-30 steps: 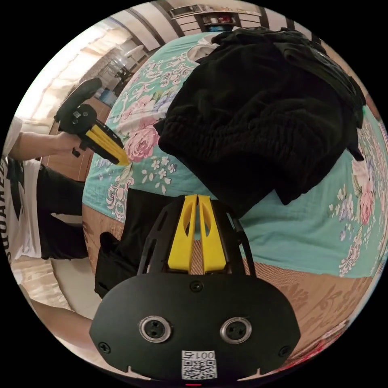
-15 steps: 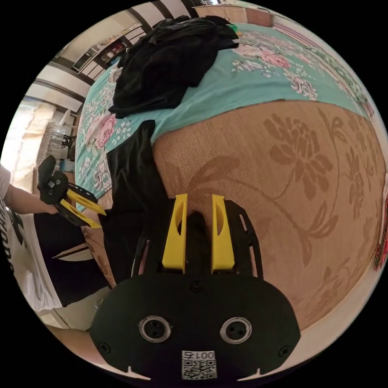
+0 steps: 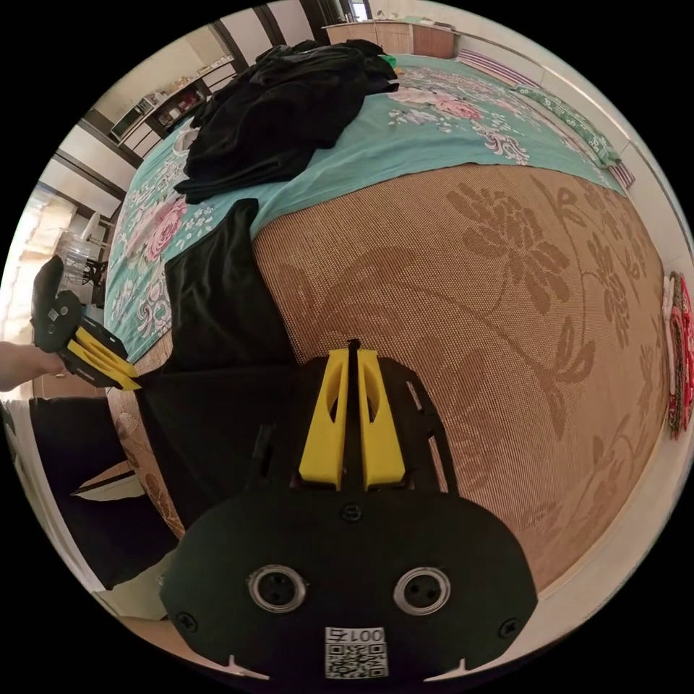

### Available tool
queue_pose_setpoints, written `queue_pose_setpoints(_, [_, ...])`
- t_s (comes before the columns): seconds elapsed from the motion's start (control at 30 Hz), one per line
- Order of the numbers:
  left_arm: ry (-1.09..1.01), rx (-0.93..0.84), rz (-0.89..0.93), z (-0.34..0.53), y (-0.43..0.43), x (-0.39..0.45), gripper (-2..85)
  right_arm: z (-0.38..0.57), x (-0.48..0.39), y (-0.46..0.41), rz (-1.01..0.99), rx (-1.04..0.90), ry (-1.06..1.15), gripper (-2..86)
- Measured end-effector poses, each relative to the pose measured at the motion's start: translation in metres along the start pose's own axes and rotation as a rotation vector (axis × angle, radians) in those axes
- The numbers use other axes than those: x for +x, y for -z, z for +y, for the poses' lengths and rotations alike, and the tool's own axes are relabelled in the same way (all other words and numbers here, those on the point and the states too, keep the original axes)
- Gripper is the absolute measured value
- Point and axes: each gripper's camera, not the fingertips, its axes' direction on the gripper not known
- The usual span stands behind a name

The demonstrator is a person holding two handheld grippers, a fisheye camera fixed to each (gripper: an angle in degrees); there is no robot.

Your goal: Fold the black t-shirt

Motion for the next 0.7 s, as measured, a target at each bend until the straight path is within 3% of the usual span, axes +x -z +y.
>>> queue_pose_setpoints(0.23, [0.069,0.003,0.007,0.005,-0.01,0.003,-0.8,0.006,0.009,-0.003,-0.057,0.003,-0.022,2.1])
queue_pose_setpoints(0.4, [0.092,0.031,-0.021,0.01,-0.004,0.009,0.3,0.009,-0.007,0.03,-0.178,0.114,0.044,3.9])
queue_pose_setpoints(0.6, [0.061,0.067,-0.033,0.018,-0.005,0.014,3.1,-0.011,-0.043,-0.003,-0.181,-0.1,0.208,6.7])
queue_pose_setpoints(0.7, [0.012,0.058,-0.071,0.016,-0.007,0.02,1.4,-0.008,-0.045,-0.001,-0.12,-0.068,0.211,3.0])
